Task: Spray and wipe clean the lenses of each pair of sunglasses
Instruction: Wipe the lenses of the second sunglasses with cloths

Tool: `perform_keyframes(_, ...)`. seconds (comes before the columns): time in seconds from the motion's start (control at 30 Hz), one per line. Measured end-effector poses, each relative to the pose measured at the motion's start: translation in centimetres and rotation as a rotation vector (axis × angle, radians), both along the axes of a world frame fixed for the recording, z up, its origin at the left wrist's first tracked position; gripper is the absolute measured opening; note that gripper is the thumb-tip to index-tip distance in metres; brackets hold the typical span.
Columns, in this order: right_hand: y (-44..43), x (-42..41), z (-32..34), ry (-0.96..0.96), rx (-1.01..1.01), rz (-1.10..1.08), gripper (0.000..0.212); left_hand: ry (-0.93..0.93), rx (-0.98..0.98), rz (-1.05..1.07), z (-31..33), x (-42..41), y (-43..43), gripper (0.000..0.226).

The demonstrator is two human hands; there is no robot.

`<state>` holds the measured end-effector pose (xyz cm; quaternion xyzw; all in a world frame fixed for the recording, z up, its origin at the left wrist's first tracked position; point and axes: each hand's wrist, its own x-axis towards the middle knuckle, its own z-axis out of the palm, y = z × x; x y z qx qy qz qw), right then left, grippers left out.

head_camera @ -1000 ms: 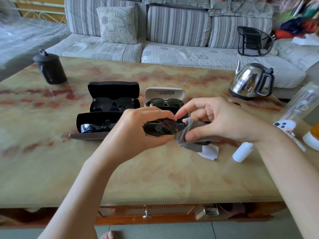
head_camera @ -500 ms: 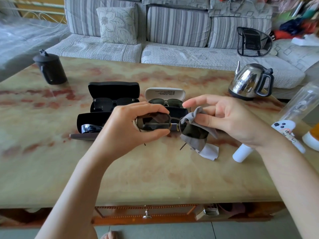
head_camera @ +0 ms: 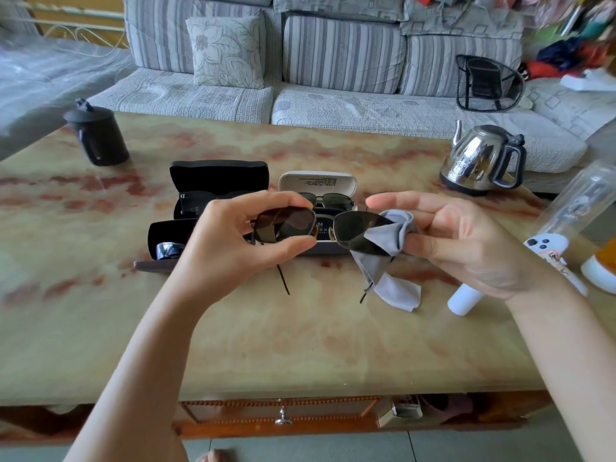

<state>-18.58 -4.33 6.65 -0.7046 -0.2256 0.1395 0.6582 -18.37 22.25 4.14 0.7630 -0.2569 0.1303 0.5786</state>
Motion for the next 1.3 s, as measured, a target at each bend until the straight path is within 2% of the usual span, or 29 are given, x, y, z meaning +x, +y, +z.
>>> perform_keyframes(0.3,0.1,0.2,-0.1,-0.067,0.008,-0.054,0.045,0.091,-0.032,0.011,-0.1,-0.3,-0.4,0.035)
perform_keyframes(0.37,0.1,0.1,-0.2,-0.092,0.026,-0.082,0.039,0.130,-0.014,-0.006,-0.1,-0.2,-0.6,0.030)
perform_keyframes(0.57,0.5,0.6,-0.4,-0.132,0.026,-0.144,0.030,0.325,0.036,-0.219,0.0,-0.3,-0.9,0.028)
perform_keyframes(0.67,1.0,0.9,-0.2,-0.136,0.045,-0.147,0.030,0.485,0.030,-0.217,0.2,0.2,-1.9,0.010)
perform_keyframes(0.73,1.5,0.9,0.0,-0.148,0.031,-0.152,0.030,0.547,-0.021,-0.190,0.3,0.3,-1.9,0.029)
perform_keyframes(0.77,1.7,0.9,0.0,-0.154,0.021,-0.150,0.029,0.519,-0.048,-0.206,0.4,0.1,-1.8,0.033)
perform_keyframes(0.83,2.0,1.0,-0.1,-0.161,0.000,-0.139,0.028,0.489,-0.041,-0.231,0.6,-0.6,-1.4,0.032)
perform_keyframes(0.97,2.4,0.9,-0.3,-0.216,-0.096,-0.180,0.025,0.576,0.017,-0.240,0.4,-0.5,-0.9,0.020)
perform_keyframes(1.17,1.5,0.0,-1.1,-0.338,-0.138,-0.456,0.029,0.737,-0.233,-0.193,0.6,-1.0,-1.5,0.014)
perform_keyframes(1.3,1.5,-2.8,-2.0,-0.365,-0.185,-0.511,0.029,0.761,-0.361,-0.069,0.8,-1.2,-2.4,0.022)
